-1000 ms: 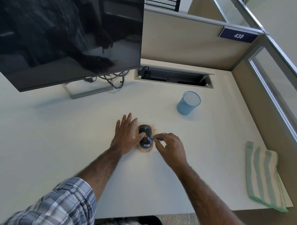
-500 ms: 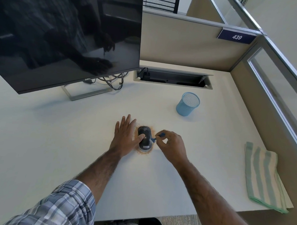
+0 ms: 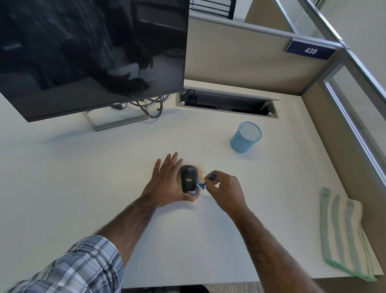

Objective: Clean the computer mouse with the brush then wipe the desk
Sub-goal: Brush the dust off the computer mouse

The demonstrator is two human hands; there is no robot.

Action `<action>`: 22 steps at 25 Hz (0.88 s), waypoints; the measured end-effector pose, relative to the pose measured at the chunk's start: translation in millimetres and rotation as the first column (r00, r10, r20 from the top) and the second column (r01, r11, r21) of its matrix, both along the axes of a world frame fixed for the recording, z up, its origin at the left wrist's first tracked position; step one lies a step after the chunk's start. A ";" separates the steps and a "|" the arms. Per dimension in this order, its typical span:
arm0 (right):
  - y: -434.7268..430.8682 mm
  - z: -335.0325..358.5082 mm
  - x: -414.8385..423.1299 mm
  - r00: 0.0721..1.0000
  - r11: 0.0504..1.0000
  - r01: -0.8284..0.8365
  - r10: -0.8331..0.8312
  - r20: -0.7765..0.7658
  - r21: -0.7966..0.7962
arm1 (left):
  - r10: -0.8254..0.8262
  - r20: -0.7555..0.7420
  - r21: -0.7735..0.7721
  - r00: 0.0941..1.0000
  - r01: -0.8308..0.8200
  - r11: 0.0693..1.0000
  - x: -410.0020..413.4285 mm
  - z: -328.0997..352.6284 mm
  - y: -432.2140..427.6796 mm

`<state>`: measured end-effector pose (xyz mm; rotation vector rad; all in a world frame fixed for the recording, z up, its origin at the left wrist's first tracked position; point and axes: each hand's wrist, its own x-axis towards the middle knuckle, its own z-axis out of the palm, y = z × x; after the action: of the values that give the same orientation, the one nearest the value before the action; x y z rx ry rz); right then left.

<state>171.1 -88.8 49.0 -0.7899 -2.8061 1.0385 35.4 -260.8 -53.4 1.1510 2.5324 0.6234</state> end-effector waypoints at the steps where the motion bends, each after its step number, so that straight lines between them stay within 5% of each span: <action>1: 0.3 -0.3 0.1 1.000 1.000 0.001 -0.001 -0.003 0.001 | -0.011 -0.014 -0.024 1.000 0.011 1.000 0.8 0.4 0.3; 22: 1.3 1.5 -12.5 0.995 0.995 -0.095 0.095 0.002 0.032 | 0.014 -0.010 -0.016 1.000 -0.015 1.000 2.3 1.9 0.7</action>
<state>158.6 -87.5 50.5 -0.6586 -2.8785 1.0029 37.6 -260.1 -51.5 1.1340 2.5516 0.6008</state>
